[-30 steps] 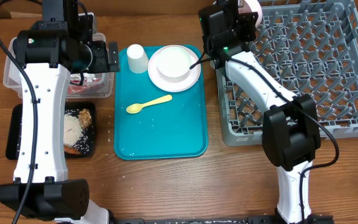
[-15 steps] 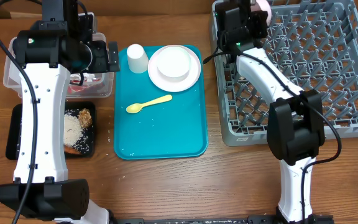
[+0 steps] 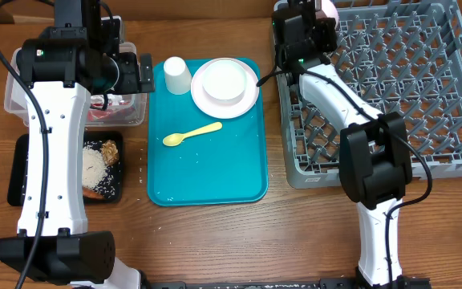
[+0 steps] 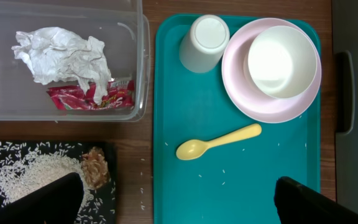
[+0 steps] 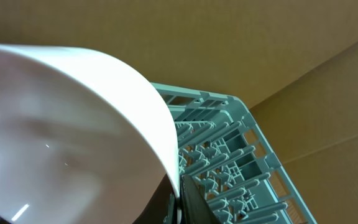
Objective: Sort waste into correct bins and load items into the dishwasher
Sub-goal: 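Carry the pink bowl into the dish rack and release it, then reach the right gripper to the white bowl on the plate and grasp, then carry the white bowl into the dish rack and release it, then reach the right gripper to the pink plate edge and grasp it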
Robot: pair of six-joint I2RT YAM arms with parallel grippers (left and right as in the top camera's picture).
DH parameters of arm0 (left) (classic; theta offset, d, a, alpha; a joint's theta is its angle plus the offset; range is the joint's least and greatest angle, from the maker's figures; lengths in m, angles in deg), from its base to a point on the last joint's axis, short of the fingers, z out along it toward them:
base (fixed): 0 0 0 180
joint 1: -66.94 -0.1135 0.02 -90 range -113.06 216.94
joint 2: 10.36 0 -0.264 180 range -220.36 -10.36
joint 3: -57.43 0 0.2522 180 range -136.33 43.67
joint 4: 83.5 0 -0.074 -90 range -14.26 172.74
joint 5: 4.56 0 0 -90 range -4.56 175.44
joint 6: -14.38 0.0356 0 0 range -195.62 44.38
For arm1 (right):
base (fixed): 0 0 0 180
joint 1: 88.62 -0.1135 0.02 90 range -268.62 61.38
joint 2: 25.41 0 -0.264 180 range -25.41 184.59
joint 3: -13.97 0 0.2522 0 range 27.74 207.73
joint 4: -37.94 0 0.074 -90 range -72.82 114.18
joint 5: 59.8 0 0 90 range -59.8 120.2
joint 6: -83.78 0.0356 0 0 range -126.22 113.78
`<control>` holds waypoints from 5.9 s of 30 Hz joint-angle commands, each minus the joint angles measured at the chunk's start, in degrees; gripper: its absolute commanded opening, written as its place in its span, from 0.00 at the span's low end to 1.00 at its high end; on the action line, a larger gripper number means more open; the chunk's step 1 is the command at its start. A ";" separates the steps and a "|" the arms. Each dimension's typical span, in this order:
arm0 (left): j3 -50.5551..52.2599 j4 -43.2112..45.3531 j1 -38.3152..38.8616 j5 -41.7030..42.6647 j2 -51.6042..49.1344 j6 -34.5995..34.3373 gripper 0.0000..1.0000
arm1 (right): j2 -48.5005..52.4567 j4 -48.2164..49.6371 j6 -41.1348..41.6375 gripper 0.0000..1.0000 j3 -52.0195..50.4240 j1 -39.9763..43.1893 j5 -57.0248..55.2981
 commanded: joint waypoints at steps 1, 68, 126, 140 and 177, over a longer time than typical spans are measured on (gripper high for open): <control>0.24 0.26 0.11 -0.20 -0.42 0.28 1.00 | 1.70 0.28 0.00 0.04 0.17 -1.11 -2.80; 0.24 0.24 0.11 -0.20 -0.42 0.28 1.00 | 1.03 -29.00 57.09 0.36 -0.92 -7.91 60.43; 0.24 0.24 0.11 -0.20 -0.42 0.28 1.00 | -6.47 -59.21 51.10 0.04 1.27 -5.22 -13.05; 0.24 0.26 0.13 -0.20 -0.42 0.28 1.00 | -6.47 -63.23 57.31 0.04 -3.32 -6.03 -11.02; 0.24 0.24 0.11 -0.20 -0.42 0.28 1.00 | -10.75 -69.68 57.00 0.70 7.87 -17.14 -0.50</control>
